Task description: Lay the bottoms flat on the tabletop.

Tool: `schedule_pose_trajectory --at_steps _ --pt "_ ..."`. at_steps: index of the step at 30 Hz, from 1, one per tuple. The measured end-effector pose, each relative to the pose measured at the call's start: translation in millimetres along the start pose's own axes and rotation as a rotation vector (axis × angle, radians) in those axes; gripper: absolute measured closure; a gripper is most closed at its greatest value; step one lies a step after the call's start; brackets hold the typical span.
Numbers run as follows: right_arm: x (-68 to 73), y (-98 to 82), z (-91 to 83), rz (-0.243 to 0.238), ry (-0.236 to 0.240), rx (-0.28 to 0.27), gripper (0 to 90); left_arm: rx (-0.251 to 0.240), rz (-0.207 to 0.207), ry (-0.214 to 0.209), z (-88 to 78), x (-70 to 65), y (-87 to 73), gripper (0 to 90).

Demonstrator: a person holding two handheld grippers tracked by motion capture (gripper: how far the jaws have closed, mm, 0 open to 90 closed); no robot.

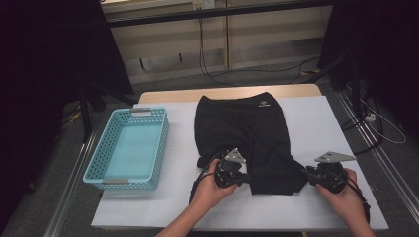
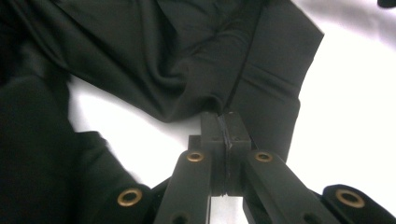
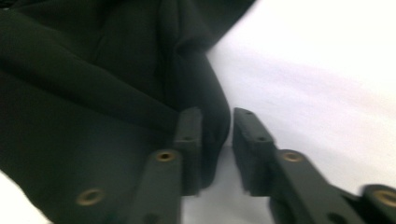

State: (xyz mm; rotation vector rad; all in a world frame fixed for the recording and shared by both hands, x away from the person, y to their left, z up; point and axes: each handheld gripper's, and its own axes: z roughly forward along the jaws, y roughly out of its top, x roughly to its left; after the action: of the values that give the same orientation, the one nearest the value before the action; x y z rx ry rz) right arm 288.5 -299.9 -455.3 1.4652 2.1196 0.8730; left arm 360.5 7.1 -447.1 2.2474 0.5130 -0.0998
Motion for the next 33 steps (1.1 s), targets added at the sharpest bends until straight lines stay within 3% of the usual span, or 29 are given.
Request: schedule_pose_trajectory --at_steps 2,4,7,9,11,16,20,26,29,33 --pt "1.8 2.1 1.1 -0.012 0.020 0.000 88.6 -0.011 -0.001 0.004 -3.9 2.8 1.8 90.0" --pt "2.6 5.0 0.9 0.004 0.039 -0.005 89.3 -0.024 -0.006 0.007 -8.2 6.4 3.2 90.0" --pt "4.7 13.2 -2.2 0.007 0.050 -0.059 89.4 -0.053 -0.030 0.020 -15.3 13.6 4.3 90.0" --pt "6.0 19.2 -2.3 0.002 0.040 -0.095 88.5 -0.068 -0.052 0.033 -18.5 19.0 3.5 90.0" --pt "6.7 24.1 2.8 -0.013 0.002 -0.120 81.3 -0.075 -0.071 0.050 -19.3 25.0 0.9 90.0" --pt "11.6 24.7 9.8 -0.020 0.005 -0.087 73.4 -0.058 -0.077 0.067 -13.8 29.1 -4.9 90.0" --pt "14.4 20.8 -3.0 -0.022 0.024 -0.102 69.9 -0.064 -0.075 0.086 -16.1 30.8 -5.2 90.0" --pt "14.4 10.6 -18.7 -0.023 0.068 -0.104 72.9 -0.068 -0.078 0.095 -16.0 32.1 -5.1 90.0" --pt "19.6 9.4 -11.2 -0.031 0.095 -0.075 72.6 -0.066 -0.075 0.090 -14.4 31.3 -3.7 90.0" --pt "21.8 11.0 5.0 -0.027 0.089 -0.033 78.1 -0.068 -0.086 0.091 -13.8 33.2 -4.0 89.9"
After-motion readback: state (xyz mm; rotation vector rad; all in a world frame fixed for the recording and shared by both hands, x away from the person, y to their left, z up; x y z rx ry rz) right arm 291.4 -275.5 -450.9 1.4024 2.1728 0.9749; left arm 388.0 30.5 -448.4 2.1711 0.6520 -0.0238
